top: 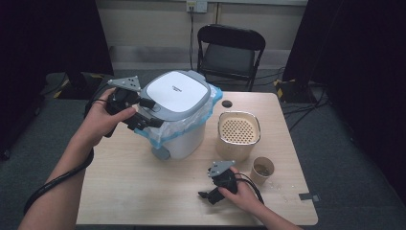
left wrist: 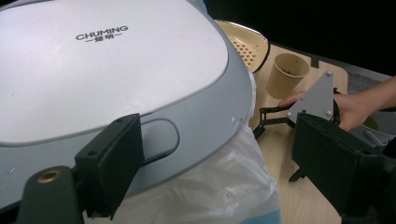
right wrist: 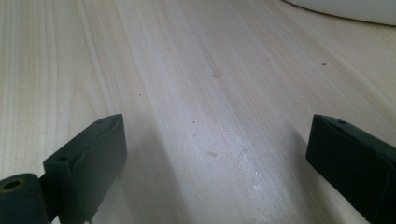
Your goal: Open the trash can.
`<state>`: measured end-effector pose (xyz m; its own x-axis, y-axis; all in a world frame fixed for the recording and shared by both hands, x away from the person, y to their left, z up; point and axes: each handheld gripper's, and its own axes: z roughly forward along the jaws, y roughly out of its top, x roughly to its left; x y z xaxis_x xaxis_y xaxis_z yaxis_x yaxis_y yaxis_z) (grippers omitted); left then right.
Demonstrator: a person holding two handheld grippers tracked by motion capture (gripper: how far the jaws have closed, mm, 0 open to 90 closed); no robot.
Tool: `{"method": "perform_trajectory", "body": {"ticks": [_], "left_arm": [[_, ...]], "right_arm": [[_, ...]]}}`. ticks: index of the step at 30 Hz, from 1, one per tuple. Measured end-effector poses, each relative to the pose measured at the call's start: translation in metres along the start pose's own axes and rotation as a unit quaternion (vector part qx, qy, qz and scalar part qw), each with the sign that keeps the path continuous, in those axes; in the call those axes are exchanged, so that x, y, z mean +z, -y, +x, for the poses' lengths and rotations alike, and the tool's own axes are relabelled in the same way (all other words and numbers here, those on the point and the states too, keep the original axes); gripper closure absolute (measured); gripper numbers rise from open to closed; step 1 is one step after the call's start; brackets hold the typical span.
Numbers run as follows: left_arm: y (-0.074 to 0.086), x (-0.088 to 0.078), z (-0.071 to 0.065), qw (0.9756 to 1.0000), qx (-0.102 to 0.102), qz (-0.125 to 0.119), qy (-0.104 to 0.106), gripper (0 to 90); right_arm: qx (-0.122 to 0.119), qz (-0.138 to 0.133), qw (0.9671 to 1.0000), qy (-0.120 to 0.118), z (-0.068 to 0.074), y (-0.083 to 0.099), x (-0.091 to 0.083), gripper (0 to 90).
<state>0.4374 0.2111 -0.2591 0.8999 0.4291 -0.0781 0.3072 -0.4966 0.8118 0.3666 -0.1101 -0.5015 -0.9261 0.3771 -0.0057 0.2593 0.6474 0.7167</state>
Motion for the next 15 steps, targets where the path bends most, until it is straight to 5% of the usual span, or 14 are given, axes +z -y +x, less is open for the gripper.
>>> {"method": "perform_trajectory", "body": {"ticks": [11, 15], "left_arm": [[0.0081, 0.0002, 0.0022, 0.9996, -0.014, -0.023, 0.004, 16.2], [0.008, -0.0022, 0.0008, 0.9999, -0.005, -0.015, -0.003, 16.2]], "right_arm": [[0.0, 0.0, 1.0, 0.0, 0.0, 0.0, 0.0, 4.5], [0.0, 0.0, 1.0, 0.0, 0.0, 0.0, 0.0, 4.5]]}}
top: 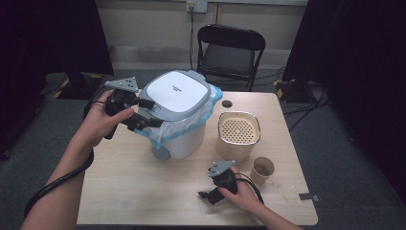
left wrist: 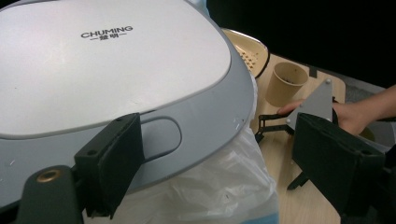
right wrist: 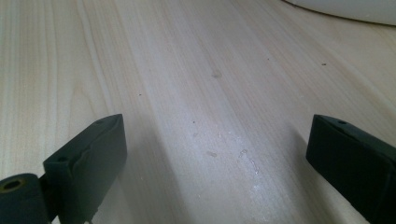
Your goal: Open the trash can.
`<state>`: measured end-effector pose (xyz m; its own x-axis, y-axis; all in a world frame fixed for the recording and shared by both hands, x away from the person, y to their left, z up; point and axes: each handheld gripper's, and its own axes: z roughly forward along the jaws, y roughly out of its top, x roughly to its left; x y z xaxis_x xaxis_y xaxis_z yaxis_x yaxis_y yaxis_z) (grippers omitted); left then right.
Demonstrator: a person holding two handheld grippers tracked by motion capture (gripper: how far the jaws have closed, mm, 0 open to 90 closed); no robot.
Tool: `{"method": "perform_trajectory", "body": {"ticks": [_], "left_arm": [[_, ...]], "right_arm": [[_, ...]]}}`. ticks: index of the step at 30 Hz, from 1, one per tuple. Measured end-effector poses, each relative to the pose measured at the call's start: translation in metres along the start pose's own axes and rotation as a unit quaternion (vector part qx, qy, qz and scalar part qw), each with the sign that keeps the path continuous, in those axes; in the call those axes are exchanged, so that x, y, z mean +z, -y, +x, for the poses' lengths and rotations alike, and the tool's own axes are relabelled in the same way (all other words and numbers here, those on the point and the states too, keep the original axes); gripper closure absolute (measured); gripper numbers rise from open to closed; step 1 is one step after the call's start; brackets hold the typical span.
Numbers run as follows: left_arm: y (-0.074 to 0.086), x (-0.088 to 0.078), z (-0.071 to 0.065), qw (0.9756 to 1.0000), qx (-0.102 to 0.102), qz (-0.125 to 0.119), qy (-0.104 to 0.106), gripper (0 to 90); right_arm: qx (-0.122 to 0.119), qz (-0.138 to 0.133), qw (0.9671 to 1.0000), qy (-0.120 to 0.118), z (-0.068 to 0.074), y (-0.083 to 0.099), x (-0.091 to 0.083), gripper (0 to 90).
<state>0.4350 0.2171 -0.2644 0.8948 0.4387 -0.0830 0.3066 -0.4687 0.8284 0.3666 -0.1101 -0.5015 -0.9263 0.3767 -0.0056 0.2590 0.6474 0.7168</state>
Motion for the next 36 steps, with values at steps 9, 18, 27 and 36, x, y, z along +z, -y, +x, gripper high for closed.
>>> {"method": "perform_trajectory", "body": {"ticks": [9, 18, 27, 36], "left_arm": [[-0.001, 0.0, 0.0, 0.9999, 0.012, 0.001, -0.001, 16.4], [0.005, 0.0, 0.003, 0.9997, -0.012, -0.013, 0.017, 16.6], [0.003, -0.002, -0.008, 0.9997, 0.008, -0.004, 0.022, 16.7], [0.024, -0.007, -0.028, 0.9993, 0.015, -0.015, 0.03, 16.1]], "right_arm": [[-0.001, 0.002, 1.0, -0.001, 0.0, 0.0, 0.0, 3.1], [-0.002, 0.004, 1.0, -0.002, 0.0, -0.001, 0.001, 2.2], [-0.003, 0.003, 1.0, -0.004, 0.0, -0.001, 0.002, 1.9], [-0.003, 0.003, 1.0, -0.003, 0.0, -0.001, 0.002, 1.9]]}}
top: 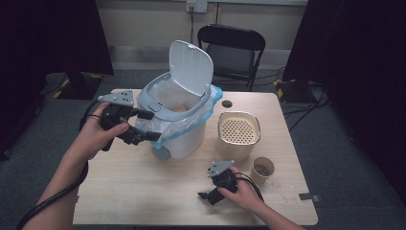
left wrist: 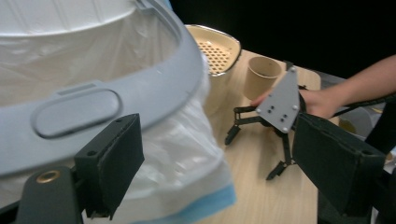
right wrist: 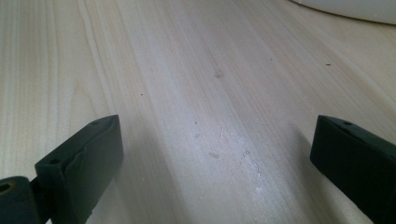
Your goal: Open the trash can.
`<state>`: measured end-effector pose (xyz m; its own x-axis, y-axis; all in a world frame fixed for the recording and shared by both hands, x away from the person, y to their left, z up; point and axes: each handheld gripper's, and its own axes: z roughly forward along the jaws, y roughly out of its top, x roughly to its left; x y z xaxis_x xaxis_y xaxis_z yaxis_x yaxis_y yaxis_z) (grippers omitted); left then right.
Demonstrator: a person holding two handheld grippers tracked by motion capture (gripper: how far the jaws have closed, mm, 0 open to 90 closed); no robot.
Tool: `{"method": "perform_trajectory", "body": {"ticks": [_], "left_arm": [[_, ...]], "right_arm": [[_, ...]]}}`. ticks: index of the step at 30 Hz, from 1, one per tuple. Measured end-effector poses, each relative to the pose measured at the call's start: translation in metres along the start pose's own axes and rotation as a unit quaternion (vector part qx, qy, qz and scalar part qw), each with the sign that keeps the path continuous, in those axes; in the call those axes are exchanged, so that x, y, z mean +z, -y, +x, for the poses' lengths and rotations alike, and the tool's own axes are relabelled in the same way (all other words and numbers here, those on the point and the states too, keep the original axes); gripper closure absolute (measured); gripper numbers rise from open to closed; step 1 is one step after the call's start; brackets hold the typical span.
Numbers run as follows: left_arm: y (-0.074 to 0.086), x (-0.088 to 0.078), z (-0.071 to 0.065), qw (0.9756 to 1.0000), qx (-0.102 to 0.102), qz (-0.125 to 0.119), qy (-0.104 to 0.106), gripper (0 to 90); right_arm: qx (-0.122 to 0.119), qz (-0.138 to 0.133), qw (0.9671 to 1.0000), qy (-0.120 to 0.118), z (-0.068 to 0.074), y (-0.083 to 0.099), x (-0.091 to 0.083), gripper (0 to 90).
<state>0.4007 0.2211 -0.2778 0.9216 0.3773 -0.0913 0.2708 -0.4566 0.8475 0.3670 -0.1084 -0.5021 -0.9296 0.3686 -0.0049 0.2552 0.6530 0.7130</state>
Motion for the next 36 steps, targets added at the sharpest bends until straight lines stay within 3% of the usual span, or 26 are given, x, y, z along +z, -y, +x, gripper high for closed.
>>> {"method": "perform_trajectory", "body": {"ticks": [5, 12, 28, 36], "left_arm": [[0.013, 0.005, -0.007, 1.0, -0.003, -0.004, 0.004, 16.1], [0.044, 0.027, -0.017, 0.9999, 0.003, 0.011, 0.003, 16.1], [0.106, 0.064, -0.02, 0.9993, -0.015, 0.035, 0.008, 16.1], [0.127, 0.08, -0.021, 0.9987, -0.025, 0.043, 0.011, 16.1]], "right_arm": [[0.001, 0.0, 1.0, 0.0, 0.0, 0.0, 0.0, 1.9], [0.001, 0.0, 1.0, -0.001, 0.0, 0.0, 0.0, 1.9], [0.003, 0.002, 1.0, 0.001, 0.001, 0.0, 0.0, 1.8], [0.003, 0.002, 1.0, 0.001, 0.001, 0.0, 0.0, 1.8]]}}
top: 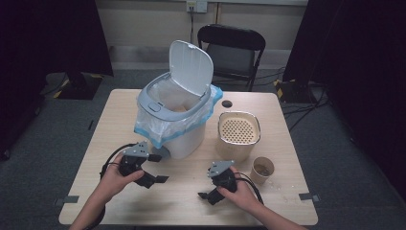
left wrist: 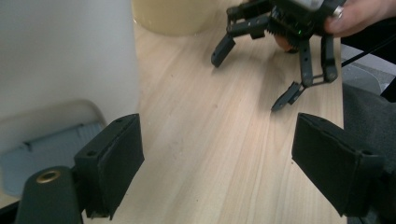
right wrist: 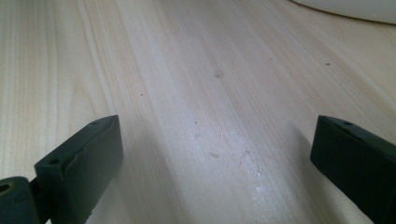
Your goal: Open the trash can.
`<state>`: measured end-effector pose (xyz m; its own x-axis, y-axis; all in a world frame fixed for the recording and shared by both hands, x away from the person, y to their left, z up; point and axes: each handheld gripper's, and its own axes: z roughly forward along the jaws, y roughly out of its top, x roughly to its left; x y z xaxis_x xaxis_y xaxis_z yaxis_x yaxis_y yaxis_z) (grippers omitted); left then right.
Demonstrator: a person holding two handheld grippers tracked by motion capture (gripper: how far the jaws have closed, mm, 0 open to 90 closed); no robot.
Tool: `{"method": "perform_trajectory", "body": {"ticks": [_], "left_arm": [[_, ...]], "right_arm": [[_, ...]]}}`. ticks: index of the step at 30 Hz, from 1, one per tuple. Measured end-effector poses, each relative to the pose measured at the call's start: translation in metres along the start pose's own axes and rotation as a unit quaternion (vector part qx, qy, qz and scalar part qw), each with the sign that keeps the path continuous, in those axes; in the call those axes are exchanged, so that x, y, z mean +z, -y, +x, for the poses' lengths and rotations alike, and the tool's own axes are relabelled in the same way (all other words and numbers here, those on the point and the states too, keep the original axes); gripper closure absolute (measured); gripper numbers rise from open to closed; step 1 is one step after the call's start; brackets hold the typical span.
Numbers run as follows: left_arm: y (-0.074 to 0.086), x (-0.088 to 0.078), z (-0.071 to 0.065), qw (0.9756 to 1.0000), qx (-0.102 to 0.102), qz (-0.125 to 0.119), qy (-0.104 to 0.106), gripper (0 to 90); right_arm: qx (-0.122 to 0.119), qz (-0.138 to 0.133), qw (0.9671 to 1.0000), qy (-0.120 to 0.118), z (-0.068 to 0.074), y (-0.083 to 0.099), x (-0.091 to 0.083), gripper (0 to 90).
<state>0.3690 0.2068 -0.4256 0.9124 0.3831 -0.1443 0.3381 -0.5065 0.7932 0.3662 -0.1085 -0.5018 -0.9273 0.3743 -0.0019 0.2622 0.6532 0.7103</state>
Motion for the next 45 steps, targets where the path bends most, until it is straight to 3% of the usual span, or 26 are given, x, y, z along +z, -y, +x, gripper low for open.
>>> {"method": "perform_trajectory", "body": {"ticks": [8, 20, 32, 39, 41, 45], "left_arm": [[0.023, 0.028, -0.003, 0.9996, 0.0, 0.023, 0.015, 16.1], [0.038, 0.05, -0.008, 0.9992, 0.014, 0.035, 0.008, 16.1], [0.05, 0.061, -0.011, 0.9983, 0.04, 0.042, -0.007, 16.1], [0.051, 0.063, -0.013, 0.9979, 0.052, 0.04, -0.006, 14.7], [0.05, 0.066, -0.017, 0.9959, 0.074, 0.05, -0.01, 12.1], [0.05, 0.066, -0.017, 0.9956, 0.076, 0.055, -0.01, 9.1]], "right_arm": [[-0.001, -0.001, 1.0, -0.001, 0.0, 0.0, 0.0, 1.7], [0.0, 0.0, 1.0, 0.0, 0.0, 0.0, 0.0, 1.7], [-0.002, 0.002, 1.0, -0.002, 0.001, 0.0, 0.0, 0.8], [-0.003, 0.002, 1.0, -0.001, 0.001, 0.0, 0.0, 0.8], [-0.005, 0.004, 1.0, -0.004, 0.001, 0.0, -0.001, 0.8], [-0.009, 0.019, 0.9997, -0.011, 0.001, -0.001, -0.003, 1.7]]}}
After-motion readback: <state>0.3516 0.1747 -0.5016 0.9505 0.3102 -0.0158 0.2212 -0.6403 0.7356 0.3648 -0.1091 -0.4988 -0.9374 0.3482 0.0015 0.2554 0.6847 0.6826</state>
